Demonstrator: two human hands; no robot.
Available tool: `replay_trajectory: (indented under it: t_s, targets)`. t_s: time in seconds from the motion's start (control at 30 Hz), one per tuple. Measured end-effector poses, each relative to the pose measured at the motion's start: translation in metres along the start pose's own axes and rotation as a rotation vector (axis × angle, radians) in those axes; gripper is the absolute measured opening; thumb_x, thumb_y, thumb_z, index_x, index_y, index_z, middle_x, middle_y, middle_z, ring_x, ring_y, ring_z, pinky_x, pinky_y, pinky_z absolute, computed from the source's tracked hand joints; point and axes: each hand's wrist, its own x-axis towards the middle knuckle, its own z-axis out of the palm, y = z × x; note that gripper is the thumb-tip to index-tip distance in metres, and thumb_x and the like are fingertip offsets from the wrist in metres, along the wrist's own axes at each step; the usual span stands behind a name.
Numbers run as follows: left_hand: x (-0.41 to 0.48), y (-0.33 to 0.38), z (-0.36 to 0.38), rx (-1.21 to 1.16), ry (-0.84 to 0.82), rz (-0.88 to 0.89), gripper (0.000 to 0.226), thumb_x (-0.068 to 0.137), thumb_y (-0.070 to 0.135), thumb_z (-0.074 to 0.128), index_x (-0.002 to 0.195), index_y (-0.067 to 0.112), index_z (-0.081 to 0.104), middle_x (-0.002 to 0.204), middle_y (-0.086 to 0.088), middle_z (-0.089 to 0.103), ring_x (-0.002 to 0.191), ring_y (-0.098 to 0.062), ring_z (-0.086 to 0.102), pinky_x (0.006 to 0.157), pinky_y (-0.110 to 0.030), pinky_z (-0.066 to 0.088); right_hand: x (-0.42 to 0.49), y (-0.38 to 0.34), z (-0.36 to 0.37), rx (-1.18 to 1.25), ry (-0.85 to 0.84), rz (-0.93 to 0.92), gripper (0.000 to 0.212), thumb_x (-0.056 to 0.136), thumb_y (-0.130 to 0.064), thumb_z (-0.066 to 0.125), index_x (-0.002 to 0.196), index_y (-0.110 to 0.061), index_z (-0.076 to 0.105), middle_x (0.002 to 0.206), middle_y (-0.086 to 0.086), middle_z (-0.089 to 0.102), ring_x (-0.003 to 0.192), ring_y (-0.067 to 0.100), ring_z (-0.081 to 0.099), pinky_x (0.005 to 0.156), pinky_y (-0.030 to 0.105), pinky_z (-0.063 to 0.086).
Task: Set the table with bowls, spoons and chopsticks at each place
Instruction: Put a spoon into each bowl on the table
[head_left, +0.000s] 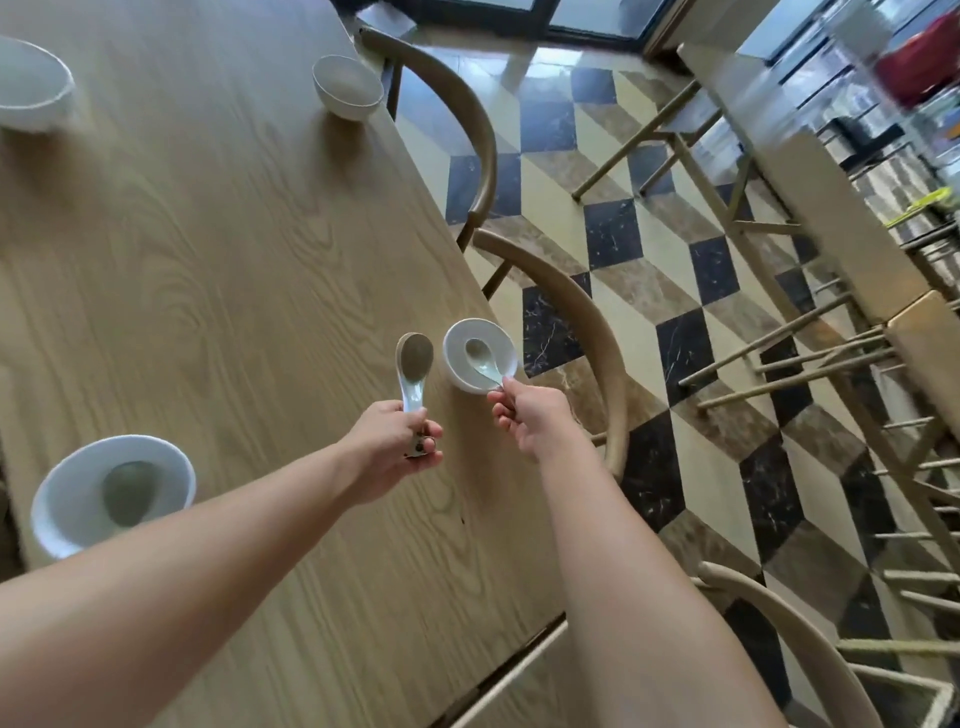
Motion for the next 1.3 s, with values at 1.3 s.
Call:
replay_trajectory:
  t_s: [1.3]
  targets:
    - [-0.038,-0.03,-0.022,-0.04,-0.001,-0.068,0.007,0.103,0.006,0.047,0.102,0.001,0.052,0.081,-0.014,0.066,0.055,-0.018,0.056,0.06,-0.033,0.054,-0.03,0.0,-0.033,-0.497,0.453,-0.246,0.026,0.091,-0.024,0.055,0.107,-0.006,0.062,0.11,0.012,0.066,0.103,0.031,0.064,0.087,0.04,0.053]
